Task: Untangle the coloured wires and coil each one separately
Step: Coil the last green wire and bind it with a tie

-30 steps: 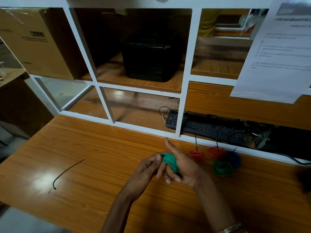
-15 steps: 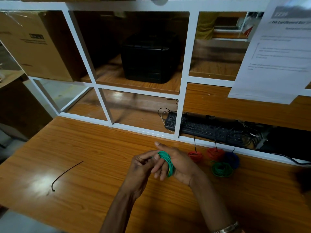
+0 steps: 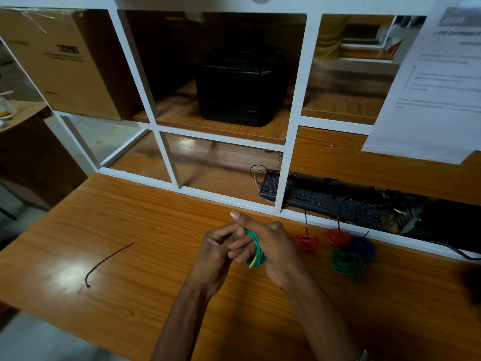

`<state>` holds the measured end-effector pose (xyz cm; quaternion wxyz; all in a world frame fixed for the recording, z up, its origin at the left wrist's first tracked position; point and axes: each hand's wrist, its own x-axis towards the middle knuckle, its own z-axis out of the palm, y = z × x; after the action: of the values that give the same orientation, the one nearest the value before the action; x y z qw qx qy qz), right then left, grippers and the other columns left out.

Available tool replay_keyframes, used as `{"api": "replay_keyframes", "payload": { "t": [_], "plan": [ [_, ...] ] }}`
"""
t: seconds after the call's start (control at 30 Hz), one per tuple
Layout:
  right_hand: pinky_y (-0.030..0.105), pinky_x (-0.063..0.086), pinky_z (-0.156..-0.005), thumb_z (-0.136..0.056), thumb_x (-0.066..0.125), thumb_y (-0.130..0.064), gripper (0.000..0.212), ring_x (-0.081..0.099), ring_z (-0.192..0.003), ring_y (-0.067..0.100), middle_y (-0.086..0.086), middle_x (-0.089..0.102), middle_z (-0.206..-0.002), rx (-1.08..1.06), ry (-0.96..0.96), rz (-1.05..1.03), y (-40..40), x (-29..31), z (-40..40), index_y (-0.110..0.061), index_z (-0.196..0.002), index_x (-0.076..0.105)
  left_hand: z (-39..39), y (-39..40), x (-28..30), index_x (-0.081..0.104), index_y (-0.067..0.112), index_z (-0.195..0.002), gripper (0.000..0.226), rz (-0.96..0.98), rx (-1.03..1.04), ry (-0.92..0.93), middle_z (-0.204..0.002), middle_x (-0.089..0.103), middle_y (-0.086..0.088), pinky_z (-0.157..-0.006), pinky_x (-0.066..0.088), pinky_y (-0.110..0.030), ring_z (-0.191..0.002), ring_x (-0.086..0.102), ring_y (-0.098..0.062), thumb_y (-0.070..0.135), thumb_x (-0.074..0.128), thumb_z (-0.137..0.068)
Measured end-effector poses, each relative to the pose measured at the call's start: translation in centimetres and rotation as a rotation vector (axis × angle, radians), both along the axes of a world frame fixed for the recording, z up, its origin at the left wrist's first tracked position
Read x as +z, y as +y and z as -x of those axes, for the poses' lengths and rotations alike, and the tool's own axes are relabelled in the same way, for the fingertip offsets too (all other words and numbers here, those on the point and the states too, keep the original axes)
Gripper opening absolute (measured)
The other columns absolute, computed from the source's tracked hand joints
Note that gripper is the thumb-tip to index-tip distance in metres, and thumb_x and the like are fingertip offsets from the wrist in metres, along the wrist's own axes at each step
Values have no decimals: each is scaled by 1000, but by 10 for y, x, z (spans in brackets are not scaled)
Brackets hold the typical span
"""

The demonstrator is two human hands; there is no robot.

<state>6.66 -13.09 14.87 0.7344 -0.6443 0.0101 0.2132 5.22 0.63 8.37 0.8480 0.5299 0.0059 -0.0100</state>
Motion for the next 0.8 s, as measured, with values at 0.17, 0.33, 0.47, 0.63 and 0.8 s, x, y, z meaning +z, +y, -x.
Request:
{"api": "replay_keyframes", "payload": {
  "t": [0.17, 0.33, 0.47, 0.63, 0.8],
  "plan": [
    [25, 53, -55, -76, 84, -48, 60, 65, -48, 24, 25, 72, -70, -148, -14, -49, 5, 0, 2, 11, -78, 73, 0, -6, 4, 80, 12, -84, 33, 7, 9, 8, -73, 69, -4, -68, 54, -27, -72, 65, -12, -4, 55, -99],
    [28, 51, -53, -69, 91, -49, 53, 61, -48, 21, 21, 71, -65, -306, 28, -38, 4, -6, -5, 2, -72, 76, 0, -6, 0, 79, 1, -109, 33, 63, 18, 12, -93, 75, -14, -81, 58, -34, -87, 71, -18, 27, 80, -89],
    [25, 49, -51, -73, 89, -47, 50, 62, -54, 20, 13, 68, -63, -306, -50, -28, -2, -8, -9, 0, -78, 74, 0, 0, 0, 74, -3, -120, 35, -69, 93, -31, -111, 75, -25, -91, 59, -40, -102, 72, -30, 18, 73, -92],
    [32, 61, -75, -80, 81, -54, 44, 75, -83, 18, 2, 78, -89, -196, -68, 31, -8, -14, -12, -17, -102, 71, -1, -1, 2, 74, -1, -122, 34, -80, 186, 29, -119, 75, -20, -95, 59, -40, -117, 70, -34, 16, 70, -93],
    [42, 56, -102, -88, 78, -44, 35, 69, -113, 9, -5, 76, -116, 70, -135, 142, -25, -30, -19, -35, -121, 71, 2, -1, 2, 74, -1, -121, 32, -86, 249, 66, -116, 78, -15, -91, 62, -34, -112, 74, -26, 15, 67, -94]
  ]
}}
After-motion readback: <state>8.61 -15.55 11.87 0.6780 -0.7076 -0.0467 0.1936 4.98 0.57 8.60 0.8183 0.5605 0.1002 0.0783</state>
